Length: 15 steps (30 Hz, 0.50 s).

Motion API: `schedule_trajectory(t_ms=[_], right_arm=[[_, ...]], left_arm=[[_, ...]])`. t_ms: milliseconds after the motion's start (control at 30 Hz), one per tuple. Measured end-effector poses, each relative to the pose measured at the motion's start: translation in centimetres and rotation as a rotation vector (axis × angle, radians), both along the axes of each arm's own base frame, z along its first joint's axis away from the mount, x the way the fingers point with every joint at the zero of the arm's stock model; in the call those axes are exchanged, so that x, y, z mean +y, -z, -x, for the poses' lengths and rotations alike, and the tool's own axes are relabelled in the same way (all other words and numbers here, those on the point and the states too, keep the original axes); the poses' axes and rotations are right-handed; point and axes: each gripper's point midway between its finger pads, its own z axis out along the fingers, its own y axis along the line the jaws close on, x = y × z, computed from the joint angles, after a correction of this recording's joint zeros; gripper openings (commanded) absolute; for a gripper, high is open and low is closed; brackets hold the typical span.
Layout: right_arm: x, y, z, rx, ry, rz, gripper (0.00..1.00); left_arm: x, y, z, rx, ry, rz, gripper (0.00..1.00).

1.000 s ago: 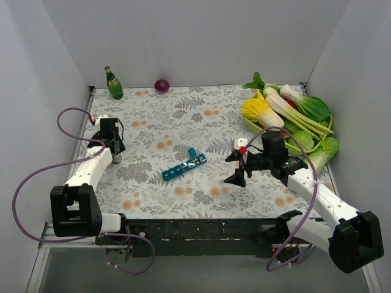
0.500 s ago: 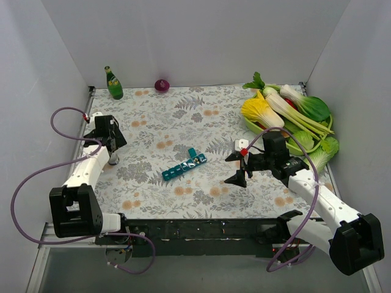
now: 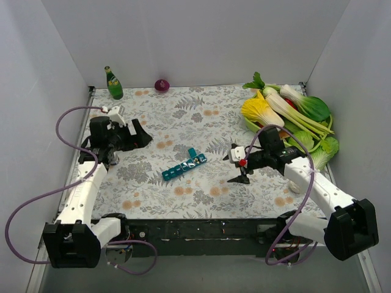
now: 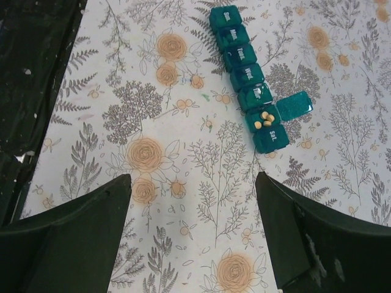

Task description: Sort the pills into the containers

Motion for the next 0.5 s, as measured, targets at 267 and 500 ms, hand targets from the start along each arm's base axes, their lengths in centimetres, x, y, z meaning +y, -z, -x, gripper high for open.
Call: schedule_trajectory(t_ms=[267,500], right_arm=[[1.4,3.8,0.2,-0.052,-0.151,0.104,0.77],[3.2,6.2,-2.3,-0.065,-0.143,0.193,0.72]], left_arm=[[-9.4,5.0,1.8,0.184,0.297,0.166,0.39],[-10.9,10.0,-1.2,0.336,0.26,0.214,0.34]])
